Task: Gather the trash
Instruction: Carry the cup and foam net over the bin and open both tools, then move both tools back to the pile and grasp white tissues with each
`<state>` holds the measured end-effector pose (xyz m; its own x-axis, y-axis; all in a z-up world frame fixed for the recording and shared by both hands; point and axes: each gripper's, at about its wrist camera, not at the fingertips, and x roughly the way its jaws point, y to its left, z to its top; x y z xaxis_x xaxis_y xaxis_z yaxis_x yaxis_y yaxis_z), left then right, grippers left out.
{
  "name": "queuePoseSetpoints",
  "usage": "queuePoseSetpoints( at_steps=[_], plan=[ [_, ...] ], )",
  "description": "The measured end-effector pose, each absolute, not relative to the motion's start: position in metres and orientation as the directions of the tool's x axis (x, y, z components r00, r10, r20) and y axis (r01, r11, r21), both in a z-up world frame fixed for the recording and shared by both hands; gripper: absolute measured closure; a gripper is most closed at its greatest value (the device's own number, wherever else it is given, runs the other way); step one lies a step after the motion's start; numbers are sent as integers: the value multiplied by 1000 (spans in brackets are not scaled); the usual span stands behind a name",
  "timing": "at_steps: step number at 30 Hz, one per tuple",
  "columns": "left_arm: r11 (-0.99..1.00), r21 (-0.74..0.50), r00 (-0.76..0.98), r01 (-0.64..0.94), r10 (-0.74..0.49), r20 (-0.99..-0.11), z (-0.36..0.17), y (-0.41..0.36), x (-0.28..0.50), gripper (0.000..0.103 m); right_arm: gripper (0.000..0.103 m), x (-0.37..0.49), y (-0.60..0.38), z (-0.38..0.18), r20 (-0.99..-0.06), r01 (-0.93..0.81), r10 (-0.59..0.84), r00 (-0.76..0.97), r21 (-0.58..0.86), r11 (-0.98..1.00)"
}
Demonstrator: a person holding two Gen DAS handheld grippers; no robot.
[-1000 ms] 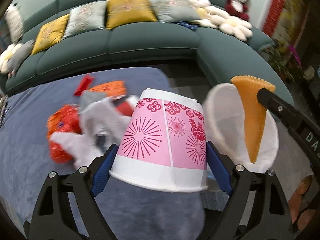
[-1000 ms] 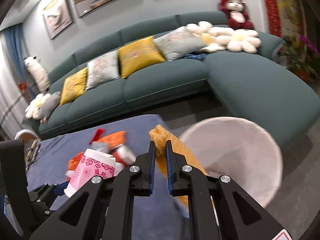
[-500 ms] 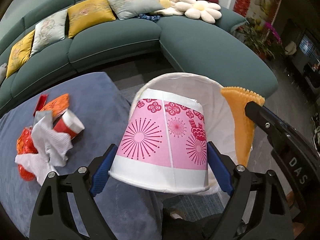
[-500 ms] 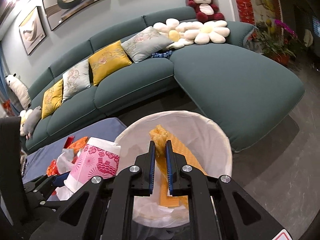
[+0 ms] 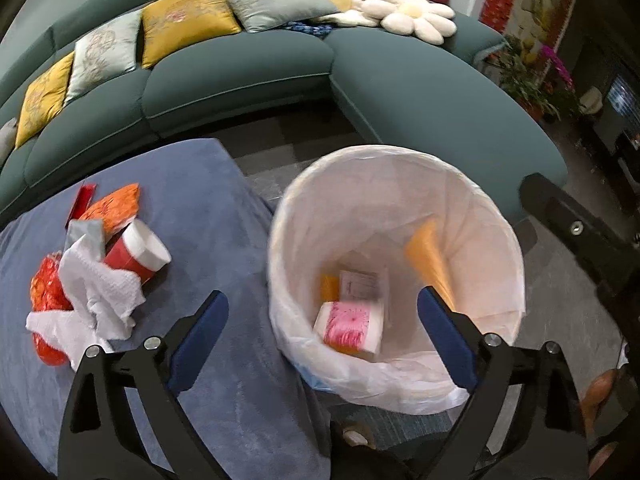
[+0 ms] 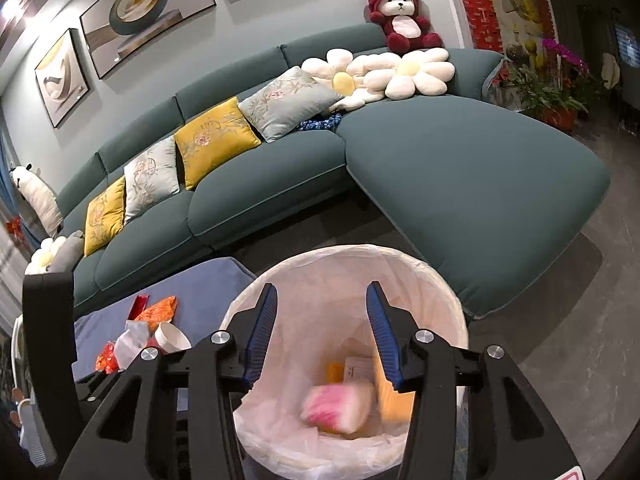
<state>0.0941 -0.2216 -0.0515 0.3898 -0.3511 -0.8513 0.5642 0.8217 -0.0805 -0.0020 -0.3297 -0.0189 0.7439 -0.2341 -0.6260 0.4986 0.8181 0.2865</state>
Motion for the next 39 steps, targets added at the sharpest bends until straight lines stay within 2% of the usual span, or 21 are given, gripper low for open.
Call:
queuePoseSetpoints(
  at_steps=[3, 22, 39],
  plan=[
    [837, -78, 401, 542, -339, -851, -51, -208, 98, 12, 52, 1, -322, -16, -622, 488, -237, 746, 268, 831],
    [933, -86, 467, 350, -253, -847, -43, -94, 124, 12, 50, 38, -237, -2, -617, 350, -130, 776, 250, 903],
    [980, -91, 451, 176, -163, -878, -75, 8, 150, 12, 49, 98, -141, -35, -681, 188, 28, 731, 242, 952]
  ],
)
